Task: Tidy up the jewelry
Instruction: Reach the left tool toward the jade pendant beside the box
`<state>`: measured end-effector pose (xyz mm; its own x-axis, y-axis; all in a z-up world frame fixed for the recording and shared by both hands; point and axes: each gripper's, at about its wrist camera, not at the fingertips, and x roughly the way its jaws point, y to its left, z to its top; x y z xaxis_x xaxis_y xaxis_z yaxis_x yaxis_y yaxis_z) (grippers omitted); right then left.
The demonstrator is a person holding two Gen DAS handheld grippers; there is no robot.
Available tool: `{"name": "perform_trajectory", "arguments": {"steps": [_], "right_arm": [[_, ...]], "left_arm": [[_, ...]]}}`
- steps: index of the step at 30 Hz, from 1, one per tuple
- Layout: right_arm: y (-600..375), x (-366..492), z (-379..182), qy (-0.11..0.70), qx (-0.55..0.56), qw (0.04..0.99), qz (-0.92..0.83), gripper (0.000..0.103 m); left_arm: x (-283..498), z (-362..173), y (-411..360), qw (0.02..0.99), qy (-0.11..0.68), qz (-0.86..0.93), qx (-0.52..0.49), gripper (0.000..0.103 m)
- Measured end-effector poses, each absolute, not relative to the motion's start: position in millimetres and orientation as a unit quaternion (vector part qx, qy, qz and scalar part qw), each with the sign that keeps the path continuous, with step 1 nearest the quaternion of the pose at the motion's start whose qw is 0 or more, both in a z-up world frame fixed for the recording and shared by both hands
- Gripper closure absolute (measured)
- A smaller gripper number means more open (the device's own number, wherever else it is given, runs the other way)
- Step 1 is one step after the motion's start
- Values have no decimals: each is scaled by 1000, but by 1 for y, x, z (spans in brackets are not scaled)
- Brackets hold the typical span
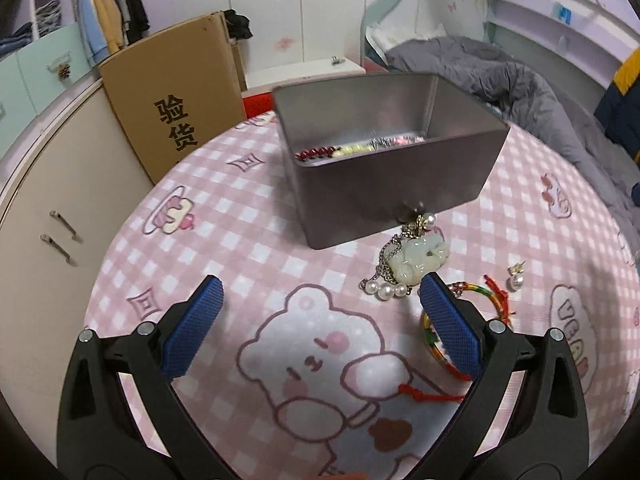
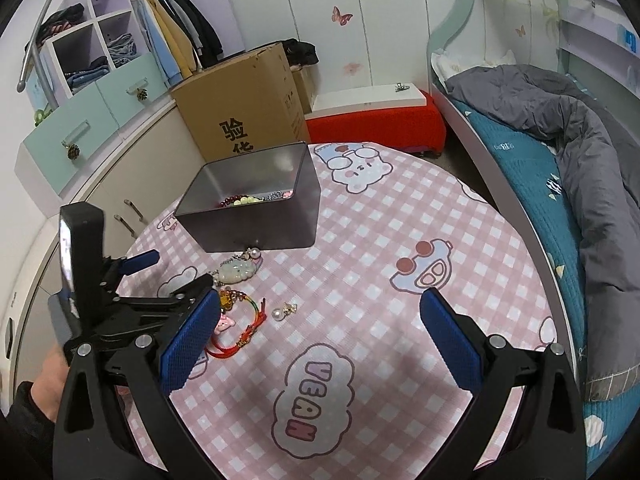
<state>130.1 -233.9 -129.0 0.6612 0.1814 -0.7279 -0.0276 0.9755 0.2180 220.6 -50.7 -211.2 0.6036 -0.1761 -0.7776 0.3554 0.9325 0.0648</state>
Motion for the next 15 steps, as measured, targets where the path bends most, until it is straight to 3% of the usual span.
{"name": "perform_trajectory", "arguments": {"steps": [7,12,13,15], "right_arm": [[-237,132,-133,413,95,904,54,7],[-232,135,-135,417,92,902,60,7],[-231,135,-136,418,91,902,61,7],[-229,137,-137,420,89,901,62,7]], "left_arm": [[228,-218,-51,875,439,-187,90,49],[233,-217,-54,874,434,-197,92,54],[233,-217,-54,874,432,-202,88,70],[233,-216,-51,874,433,-205,79,85]]}}
